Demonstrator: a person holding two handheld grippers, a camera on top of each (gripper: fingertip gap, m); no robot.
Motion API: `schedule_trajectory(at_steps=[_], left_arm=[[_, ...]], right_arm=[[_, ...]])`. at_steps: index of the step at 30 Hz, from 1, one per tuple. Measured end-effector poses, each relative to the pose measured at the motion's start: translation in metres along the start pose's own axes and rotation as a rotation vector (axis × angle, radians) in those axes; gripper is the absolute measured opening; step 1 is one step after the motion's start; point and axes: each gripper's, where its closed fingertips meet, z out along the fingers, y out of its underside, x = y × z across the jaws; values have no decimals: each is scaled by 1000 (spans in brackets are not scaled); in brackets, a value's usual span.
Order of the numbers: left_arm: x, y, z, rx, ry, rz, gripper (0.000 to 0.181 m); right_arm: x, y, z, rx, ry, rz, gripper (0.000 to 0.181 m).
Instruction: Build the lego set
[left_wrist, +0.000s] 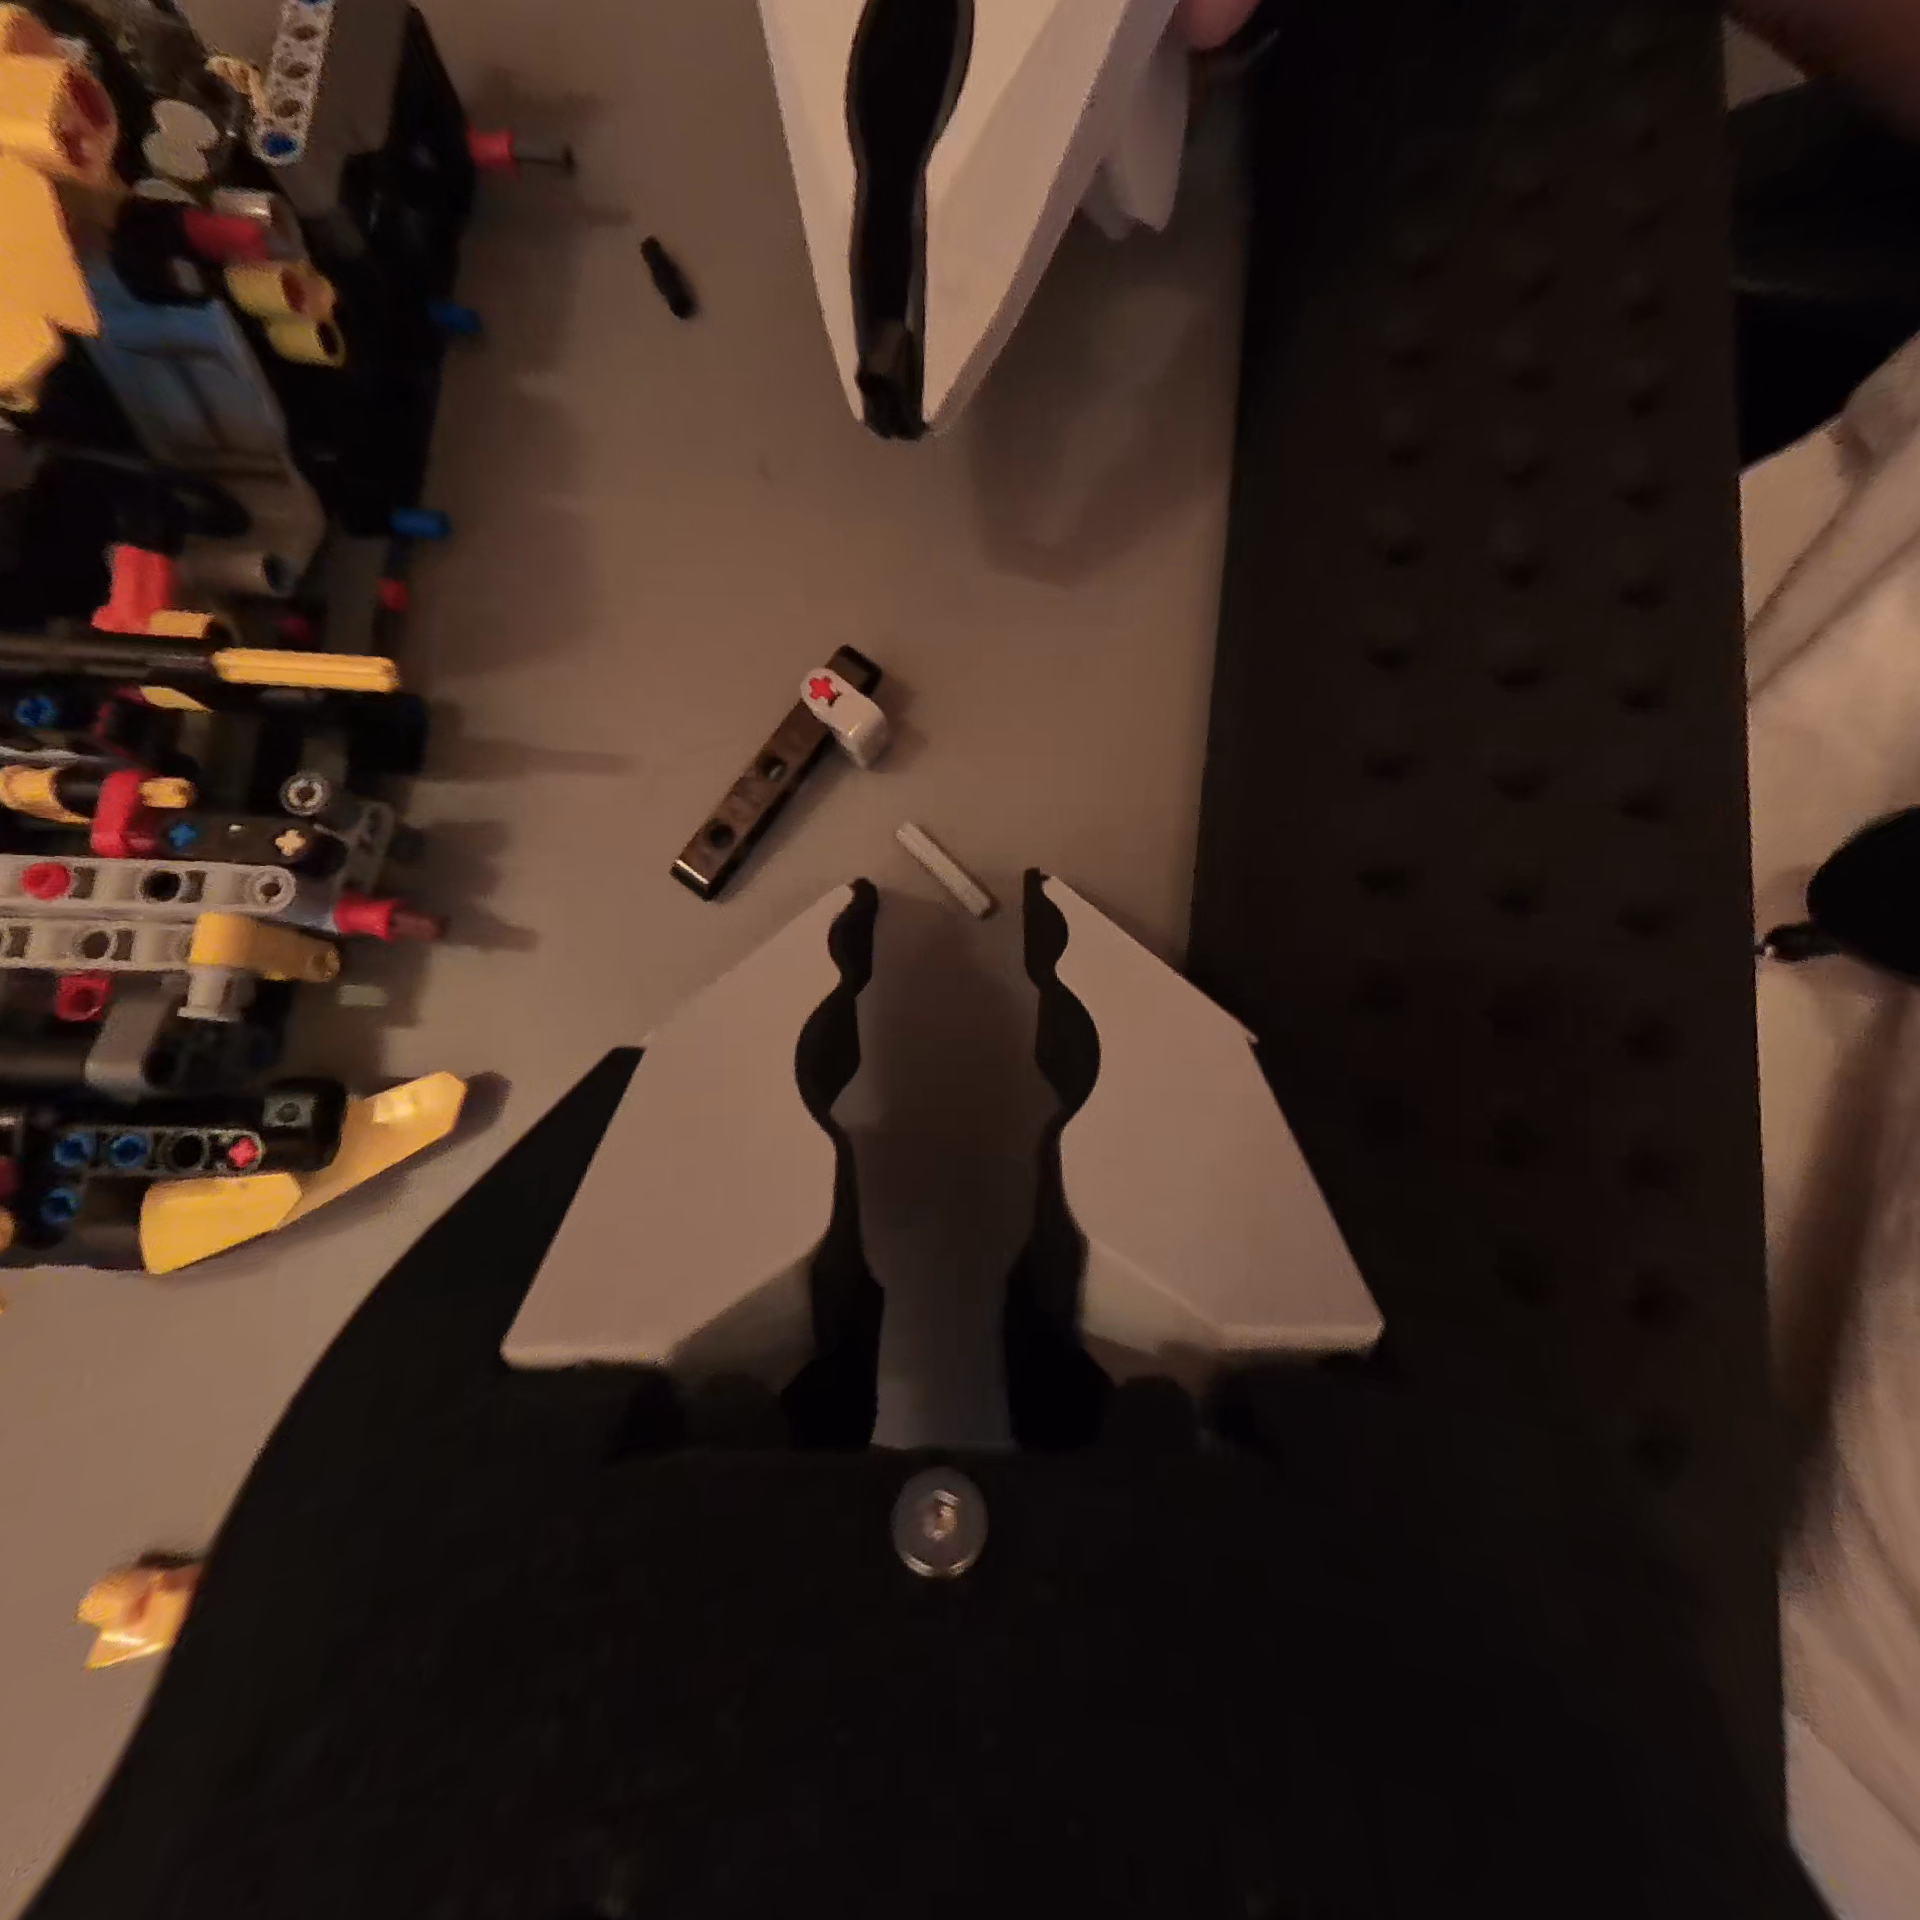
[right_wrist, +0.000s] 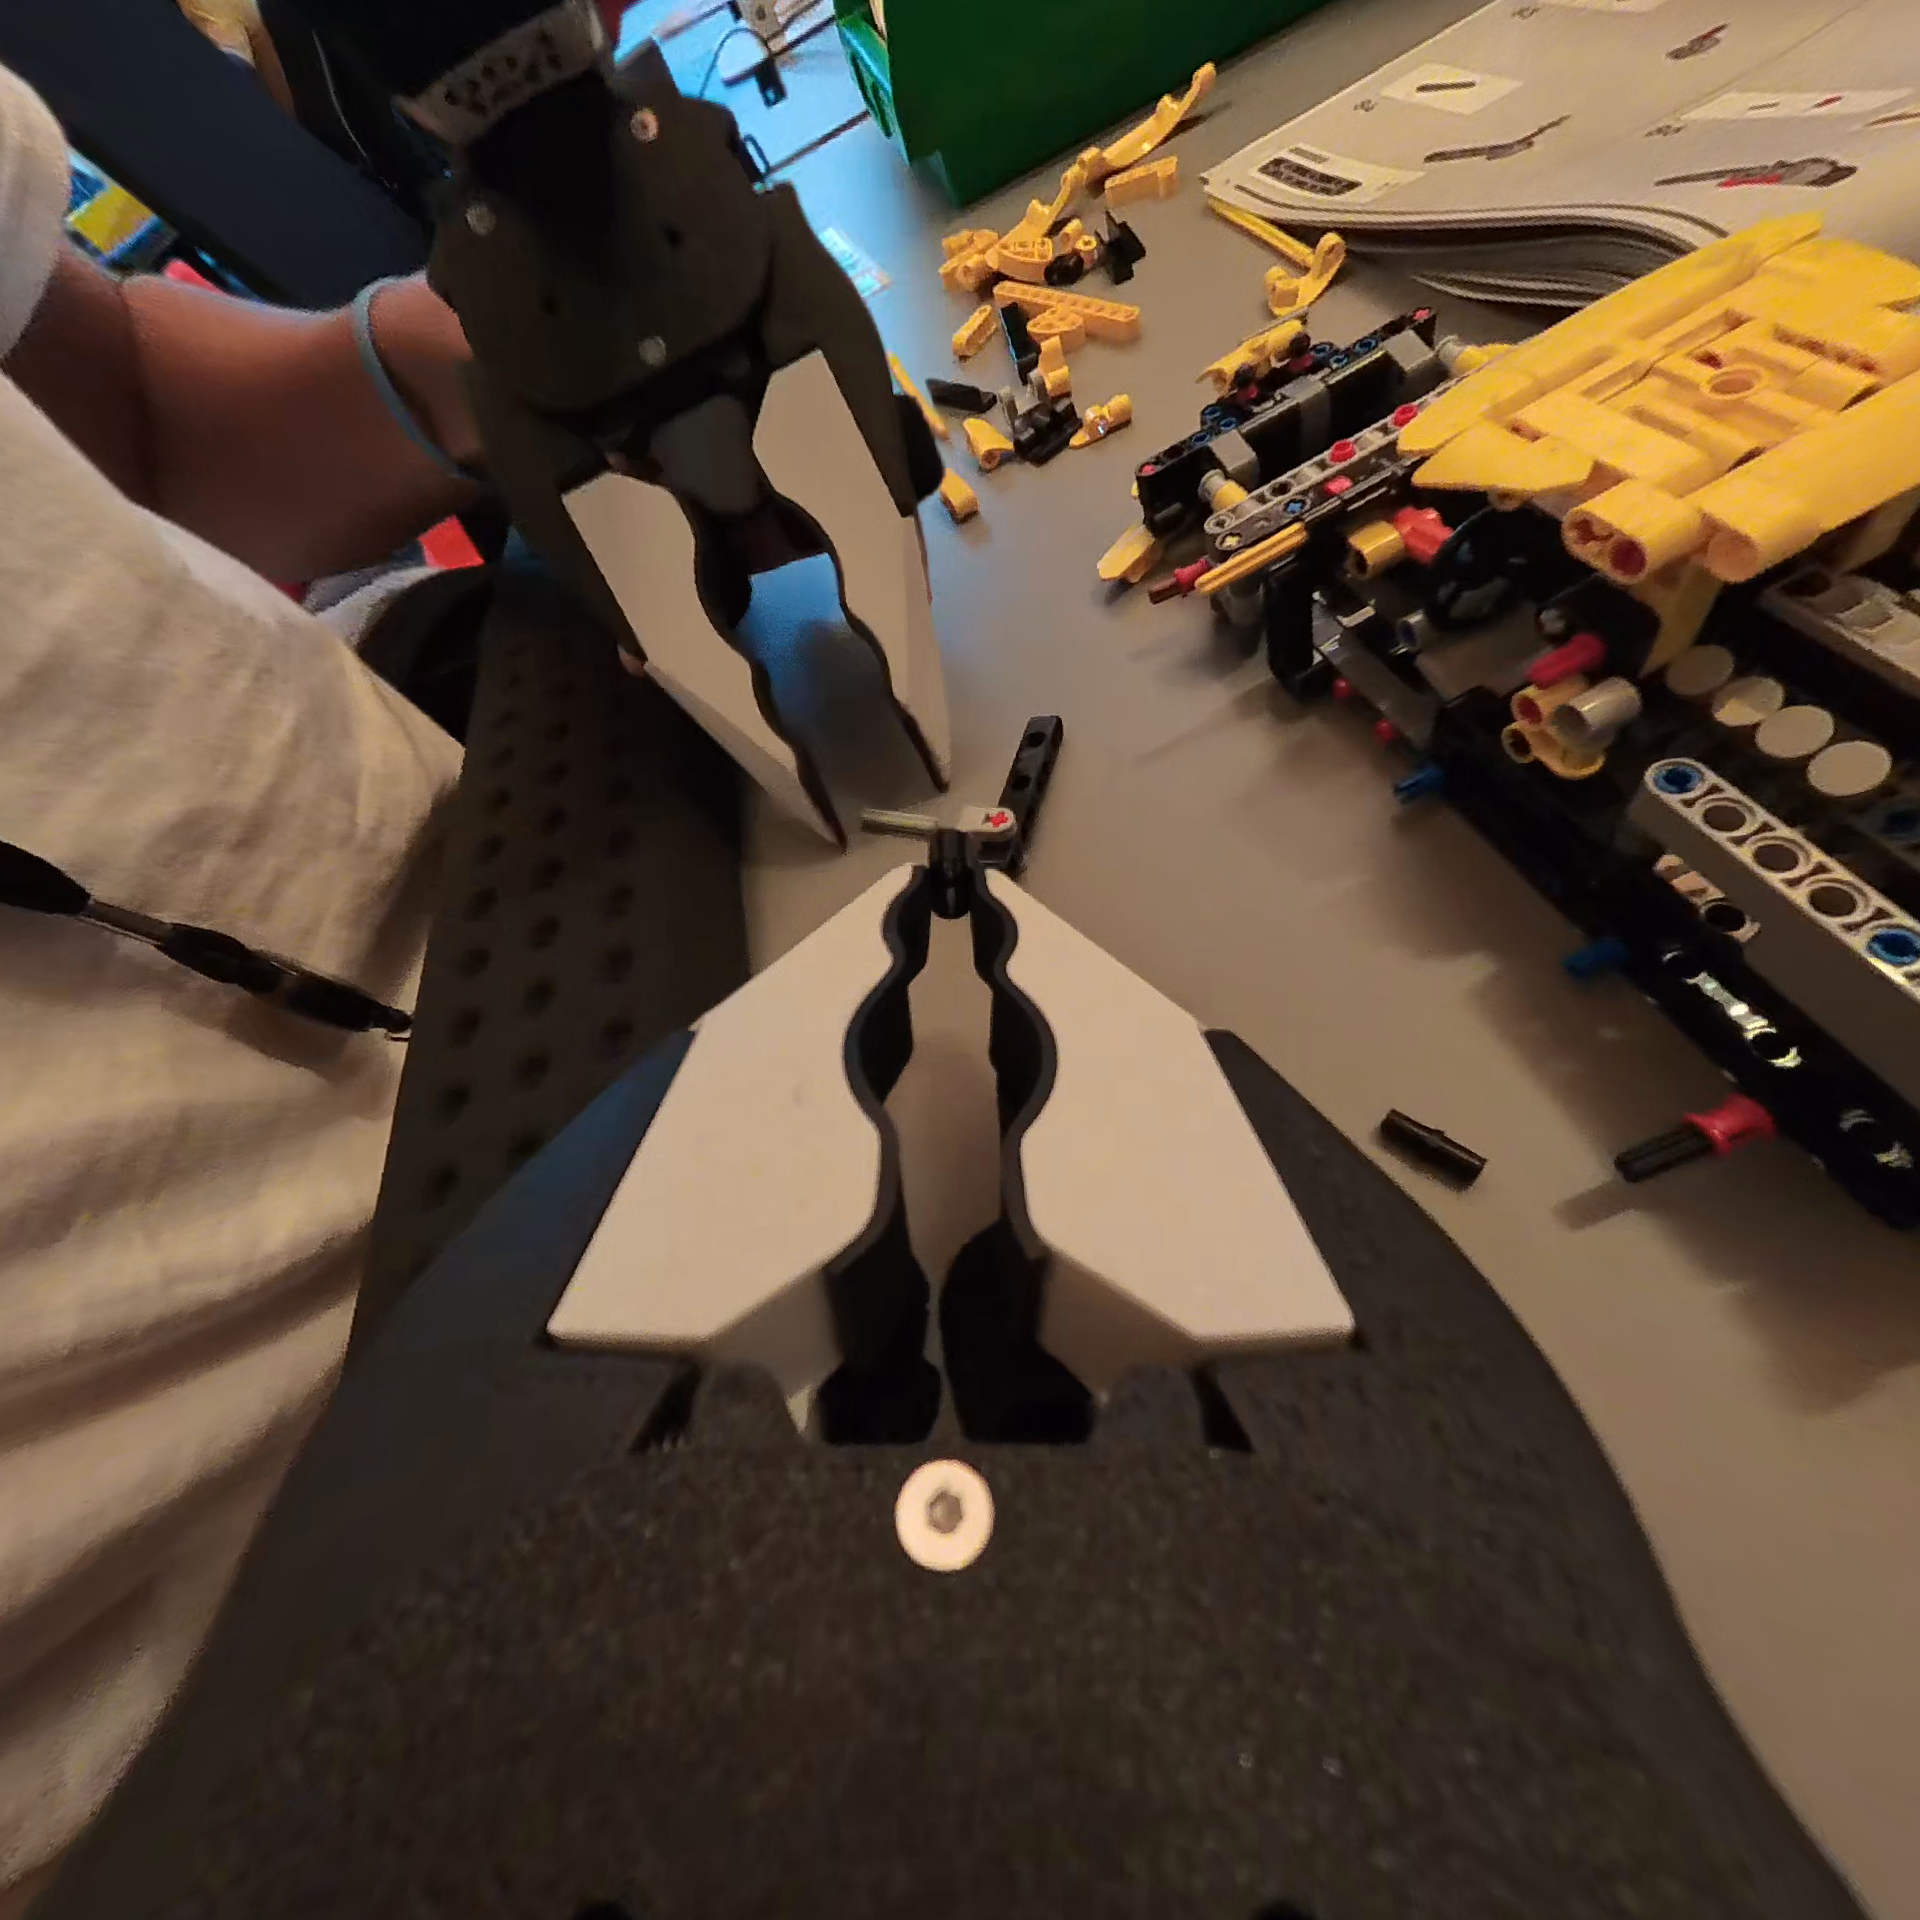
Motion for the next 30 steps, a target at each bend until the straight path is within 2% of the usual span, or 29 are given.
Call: schedule_trajectory(at_steps=[3, 5, 12, 17, 20, 30], left_arm=[[0, -3, 4, 25, -50, -16, 27], [-5, -6, 7, 47, -98, -10, 5], [-6, -10, 7, 80, -127, 33, 4], [7, -64, -32, 410, -229, 278, 3], [8, -66, -36, 398, -256, 319, 3], [10, -69, -42, 354, -241, 310, 3]], right_arm=[[-2, -1, -1, 8, -10, 0, 7], [-2, -1, -1, 11, -13, -1, 7], [-5, -8, -2, 48, -23, 9, 6], [-32, -31, 10, 131, -139, 7, 6], [-40, -45, 8, 194, -166, -9, 6], [-43, -39, 15, 153, -162, -34, 6]])
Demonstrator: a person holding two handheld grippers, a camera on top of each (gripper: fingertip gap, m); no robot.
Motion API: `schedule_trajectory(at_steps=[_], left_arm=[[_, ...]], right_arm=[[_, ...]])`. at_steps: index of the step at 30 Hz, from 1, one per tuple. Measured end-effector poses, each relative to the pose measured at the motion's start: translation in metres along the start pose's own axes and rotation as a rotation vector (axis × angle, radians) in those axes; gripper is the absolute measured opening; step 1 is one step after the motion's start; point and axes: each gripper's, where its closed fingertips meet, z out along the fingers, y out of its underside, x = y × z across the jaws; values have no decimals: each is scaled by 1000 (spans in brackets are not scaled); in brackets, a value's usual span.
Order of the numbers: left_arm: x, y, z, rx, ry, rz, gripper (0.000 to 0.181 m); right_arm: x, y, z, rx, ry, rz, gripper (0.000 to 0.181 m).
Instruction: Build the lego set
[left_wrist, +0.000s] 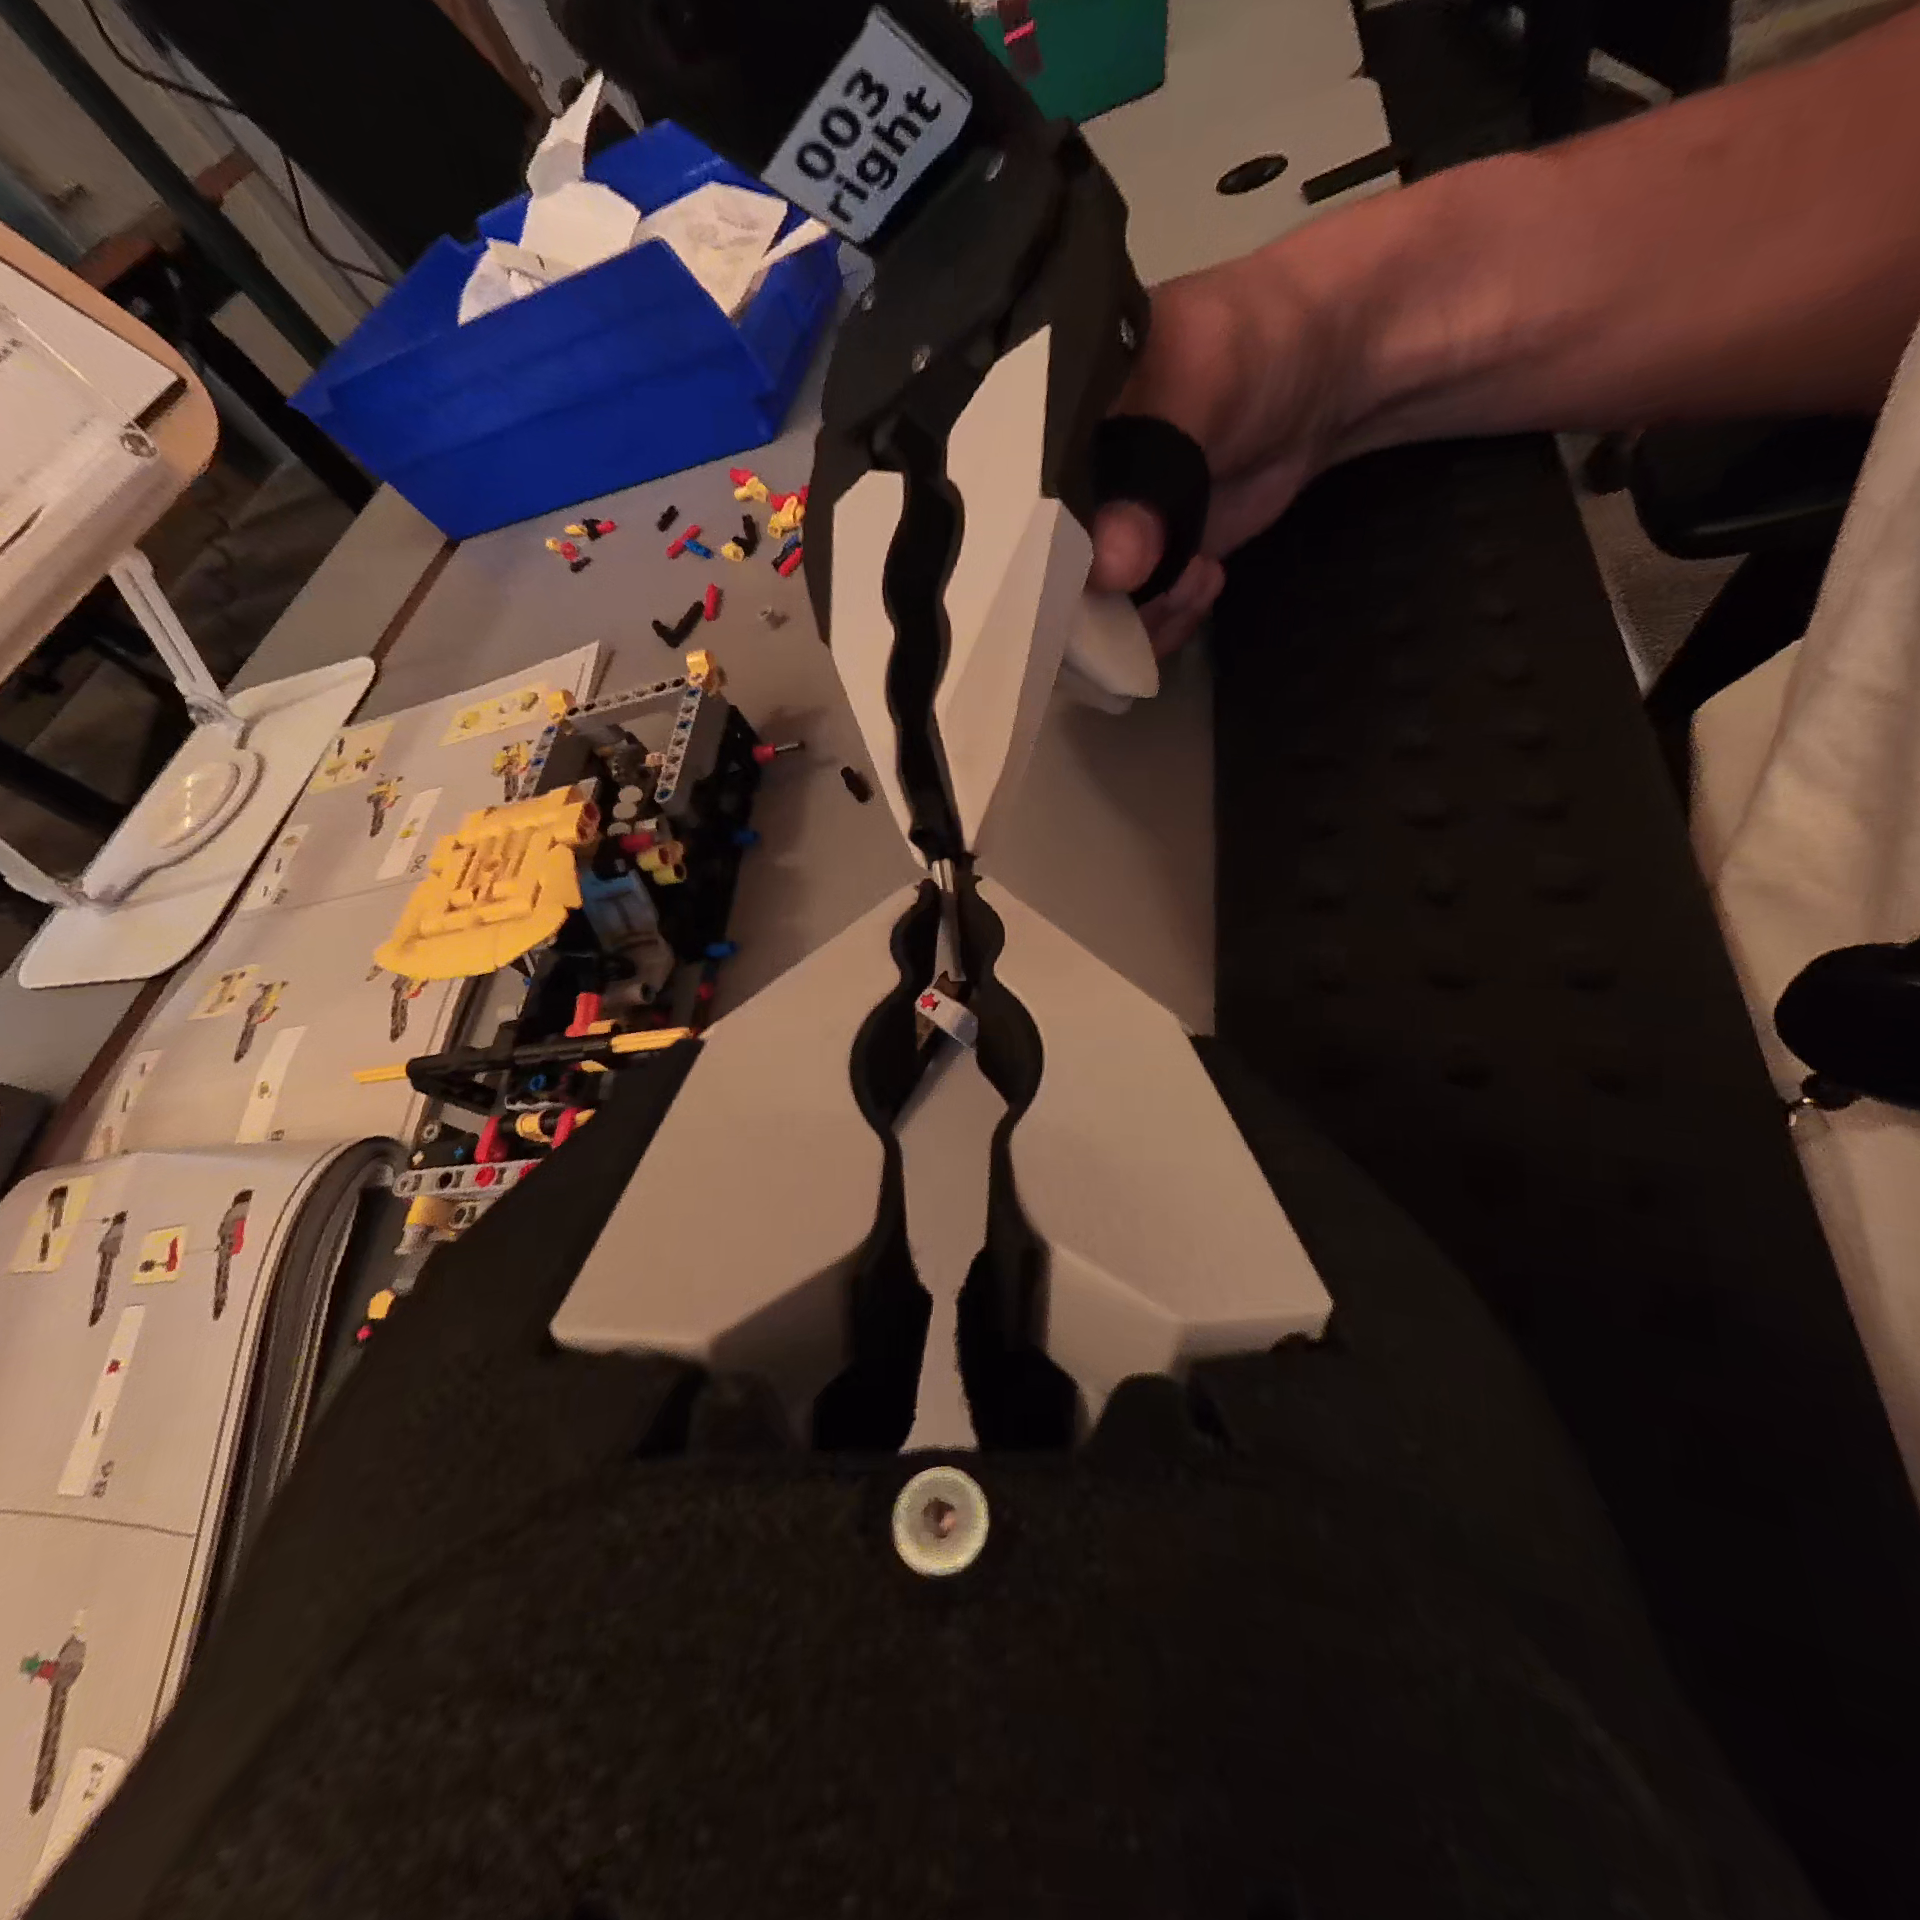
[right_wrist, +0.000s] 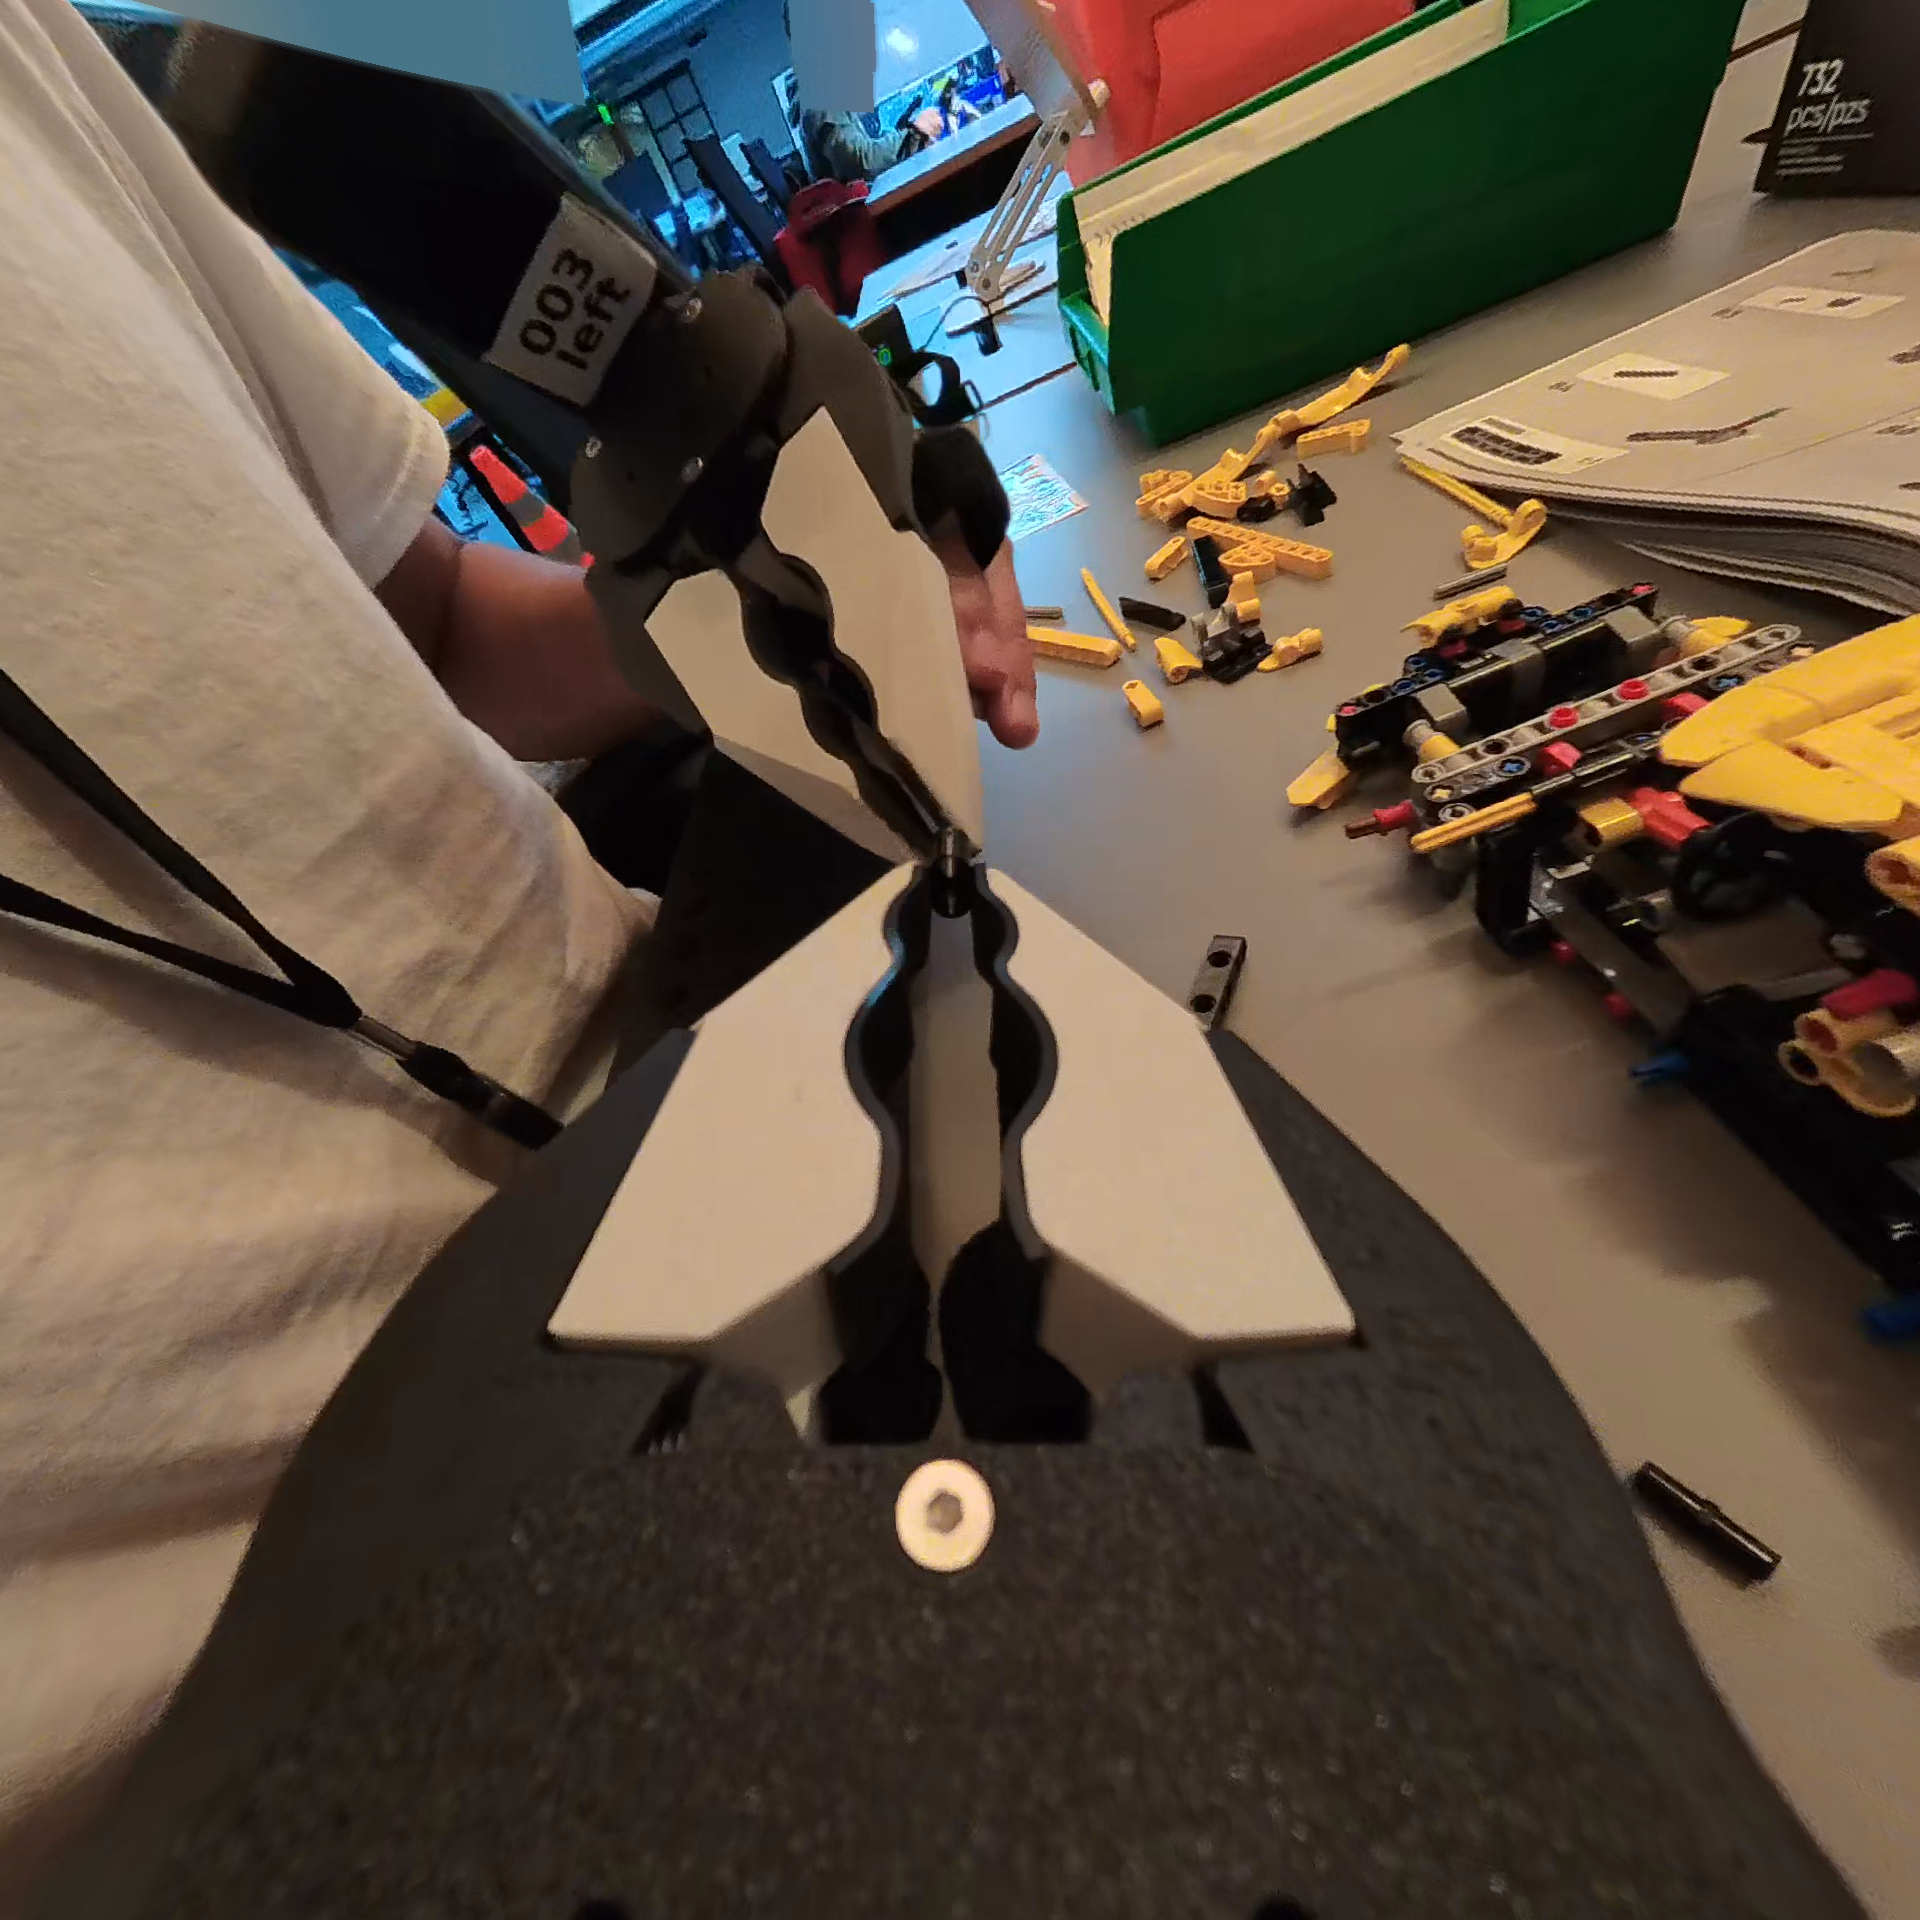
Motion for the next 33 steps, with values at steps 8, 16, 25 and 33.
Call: schedule_trajectory(at_steps=[8, 16, 25, 33], left_arm=[[4, -1, 0, -50, 11, 185, 3], [4, -6, -3, -127, 65, 380, 2], [5, -9, 1, -89, 78, 349, 2], [-1, -29, -8, 62, 153, 16, 11]], right_arm=[[-3, 1, 0, -9, -12, -6, 6], [-7, -4, -1, 20, -25, -27, 6], [-7, -3, -5, 29, -52, 20, 7], [-11, -16, -17, 112, -75, 23, 7]])
